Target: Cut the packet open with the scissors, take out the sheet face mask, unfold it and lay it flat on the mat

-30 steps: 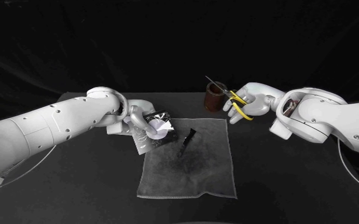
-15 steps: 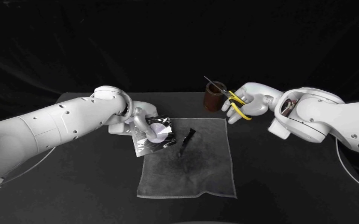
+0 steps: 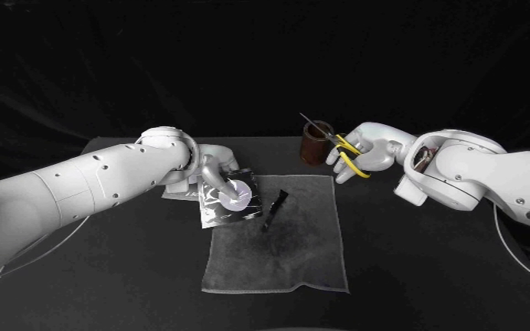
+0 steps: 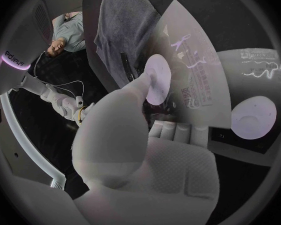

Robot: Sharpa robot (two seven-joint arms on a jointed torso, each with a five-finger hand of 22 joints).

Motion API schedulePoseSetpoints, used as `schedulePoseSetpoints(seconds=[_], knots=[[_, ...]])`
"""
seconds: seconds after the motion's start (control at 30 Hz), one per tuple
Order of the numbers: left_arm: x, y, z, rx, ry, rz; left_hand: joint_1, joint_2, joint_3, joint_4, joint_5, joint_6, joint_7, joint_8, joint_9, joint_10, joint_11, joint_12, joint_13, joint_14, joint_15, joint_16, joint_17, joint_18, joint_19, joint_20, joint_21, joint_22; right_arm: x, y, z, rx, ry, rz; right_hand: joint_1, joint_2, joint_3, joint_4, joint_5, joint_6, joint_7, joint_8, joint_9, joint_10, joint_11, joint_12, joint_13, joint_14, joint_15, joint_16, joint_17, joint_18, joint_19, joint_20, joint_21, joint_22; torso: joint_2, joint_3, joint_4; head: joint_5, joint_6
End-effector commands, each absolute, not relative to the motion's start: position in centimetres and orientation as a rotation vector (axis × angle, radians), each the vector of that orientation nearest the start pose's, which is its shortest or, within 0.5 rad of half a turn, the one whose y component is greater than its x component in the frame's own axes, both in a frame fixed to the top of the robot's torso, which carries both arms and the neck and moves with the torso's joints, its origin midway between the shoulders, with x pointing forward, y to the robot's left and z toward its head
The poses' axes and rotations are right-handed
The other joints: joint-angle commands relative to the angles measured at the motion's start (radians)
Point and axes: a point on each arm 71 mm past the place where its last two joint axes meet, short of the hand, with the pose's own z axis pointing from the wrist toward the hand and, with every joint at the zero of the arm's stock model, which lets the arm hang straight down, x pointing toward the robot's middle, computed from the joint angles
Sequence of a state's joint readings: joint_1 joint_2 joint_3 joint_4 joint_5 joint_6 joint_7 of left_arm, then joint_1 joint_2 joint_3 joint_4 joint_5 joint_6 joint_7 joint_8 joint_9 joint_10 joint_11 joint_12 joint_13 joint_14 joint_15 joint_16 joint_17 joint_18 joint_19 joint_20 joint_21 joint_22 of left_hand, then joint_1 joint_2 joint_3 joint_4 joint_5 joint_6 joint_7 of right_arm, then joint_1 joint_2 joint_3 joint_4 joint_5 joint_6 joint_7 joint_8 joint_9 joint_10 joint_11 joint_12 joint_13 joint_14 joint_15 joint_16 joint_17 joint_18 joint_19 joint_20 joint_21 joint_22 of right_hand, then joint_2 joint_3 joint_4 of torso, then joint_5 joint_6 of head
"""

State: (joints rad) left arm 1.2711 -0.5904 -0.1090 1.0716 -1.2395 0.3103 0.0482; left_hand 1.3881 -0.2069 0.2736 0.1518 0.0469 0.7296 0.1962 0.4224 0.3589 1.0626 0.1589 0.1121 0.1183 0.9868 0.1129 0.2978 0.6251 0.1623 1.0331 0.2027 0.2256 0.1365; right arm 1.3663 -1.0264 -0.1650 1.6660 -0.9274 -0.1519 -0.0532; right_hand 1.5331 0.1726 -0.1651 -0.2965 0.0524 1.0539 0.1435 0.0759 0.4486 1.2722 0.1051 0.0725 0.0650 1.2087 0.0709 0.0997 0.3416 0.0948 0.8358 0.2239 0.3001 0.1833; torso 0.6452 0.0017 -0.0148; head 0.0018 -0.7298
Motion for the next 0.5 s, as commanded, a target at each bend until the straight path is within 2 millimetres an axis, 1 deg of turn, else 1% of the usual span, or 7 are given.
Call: schedulePoseSetpoints(seconds=[0.03,0.1,0.13,0.17,0.2,0.37,0.5], knots=[[55.30,19.67,-22.13,0.169,2.137,-0.634,0.052,0.019,-0.084,0.052,0.003,-0.039,0.022,0.044,0.017,-0.031,0.011,0.037,0.006,-0.037,0.007,0.026,-0.009,0.020,-0.011,0.024,-0.031,-0.063,46.25,-24.51,-15.69,0.210,1.903,0.893,-0.018,0.101,0.007,0.001,-0.001,0.029,0.021,0.002,-0.001,0.012,-0.007,0.000,-0.001,0.005,0.002,-0.003,-0.001,0.087,0.014,-0.016,0.005,0.001,0.001,0.0001,-0.0003,0.000,0.000],[55.40,19.76,-22.03,0.161,2.121,-0.629,0.083,0.025,-0.131,0.091,0.002,-0.060,0.029,0.071,0.023,-0.053,0.015,0.060,0.008,-0.079,0.018,0.036,-0.017,0.019,-0.032,0.033,-0.048,-0.068,46.24,-24.50,-15.73,0.210,1.904,0.893,-0.019,0.100,0.008,0.001,-0.001,0.028,0.022,0.001,-0.002,0.011,-0.007,-0.001,-0.001,0.004,0.002,-0.004,-0.002,0.087,0.013,-0.016,0.006,0.002,0.001,0.0000,-0.0006,0.000,0.000],[55.44,19.78,-22.00,0.158,2.115,-0.627,0.109,0.026,-0.163,0.121,0.002,-0.071,0.035,0.090,0.026,-0.071,0.020,0.078,0.010,-0.116,0.027,0.044,-0.024,0.018,-0.055,0.042,-0.063,-0.069,46.24,-24.50,-15.75,0.210,1.904,0.893,-0.019,0.100,0.008,0.001,-0.001,0.028,0.022,0.001,-0.002,0.011,-0.007,-0.001,-0.001,0.004,0.002,-0.004,-0.002,0.087,0.013,-0.016,0.006,0.002,0.001,0.0000,-0.0006,0.000,0.000],[55.46,19.79,-21.97,0.156,2.111,-0.626,0.119,0.025,-0.173,0.131,0.002,-0.076,0.038,0.097,0.026,-0.078,0.019,0.085,0.011,-0.125,0.029,0.049,-0.026,0.018,-0.059,0.045,-0.066,-0.069,46.23,-24.49,-15.76,0.210,1.905,0.893,-0.019,0.100,0.008,0.001,-0.001,0.028,0.022,0.001,-0.002,0.011,-0.007,-0.001,-0.001,0.004,0.002,-0.004,-0.002,0.087,0.013,-0.016,0.006,0.002,0.000,0.0000,-0.0006,-0.001,0.000],[55.48,19.79,-21.94,0.154,2.106,-0.626,0.130,0.029,-0.188,0.139,0.003,-0.083,0.038,0.107,0.027,-0.092,0.025,0.095,0.011,-0.144,0.032,0.054,-0.031,0.018,-0.071,0.050,-0.073,-0.069,46.23,-24.49,-15.77,0.210,1.905,0.893,-0.019,0.100,0.008,0.001,-0.001,0.028,0.022,0.001,-0.002,0.011,-0.007,-0.001,-0.001,0.004,0.002,-0.004,-0.002,0.087,0.013,-0.016,0.006,0.002,0.000,-0.0001,-0.0006,-0.001,0.000],[55.61,19.90,-21.76,0.150,2.076,-0.622,0.140,0.031,-0.234,0.141,0.003,-0.107,0.044,0.137,0.024,-0.139,0.032,0.131,0.012,-0.191,0.043,0.078,-0.047,0.017,-0.102,0.064,-0.091,-0.068,46.24,-24.45,-15.84,0.211,1.907,0.893,-0.021,0.099,0.010,0.001,-0.001,0.027,0.022,0.000,-0.003,0.009,-0.006,-0.002,-0.001,0.002,0.003,-0.005,-0.003,0.086,0.012,-0.016,0.007,0.003,0.000,-0.0001,-0.0006,-0.002,0.000],[55.74,20.20,-21.39,0.137,2.031,-0.630,0.140,0.019,-0.266,0.143,0.004,-0.132,0.050,0.166,0.020,-0.197,0.044,0.169,0.014,-0.258,0.059,0.092,-0.069,0.011,-0.163,0.081,-0.125,-0.070,46.29,-24.45,-15.90,0.209,1.910,0.889,-0.022,0.097,0.011,0.001,-0.001,0.025,0.023,-0.001,-0.005,0.008,-0.005,-0.003,-0.001,0.001,0.004,-0.007,-0.004,0.086,0.010,-0.016,0.008,0.004,0.000,-0.0001,-0.0013,-0.003,0.001]])
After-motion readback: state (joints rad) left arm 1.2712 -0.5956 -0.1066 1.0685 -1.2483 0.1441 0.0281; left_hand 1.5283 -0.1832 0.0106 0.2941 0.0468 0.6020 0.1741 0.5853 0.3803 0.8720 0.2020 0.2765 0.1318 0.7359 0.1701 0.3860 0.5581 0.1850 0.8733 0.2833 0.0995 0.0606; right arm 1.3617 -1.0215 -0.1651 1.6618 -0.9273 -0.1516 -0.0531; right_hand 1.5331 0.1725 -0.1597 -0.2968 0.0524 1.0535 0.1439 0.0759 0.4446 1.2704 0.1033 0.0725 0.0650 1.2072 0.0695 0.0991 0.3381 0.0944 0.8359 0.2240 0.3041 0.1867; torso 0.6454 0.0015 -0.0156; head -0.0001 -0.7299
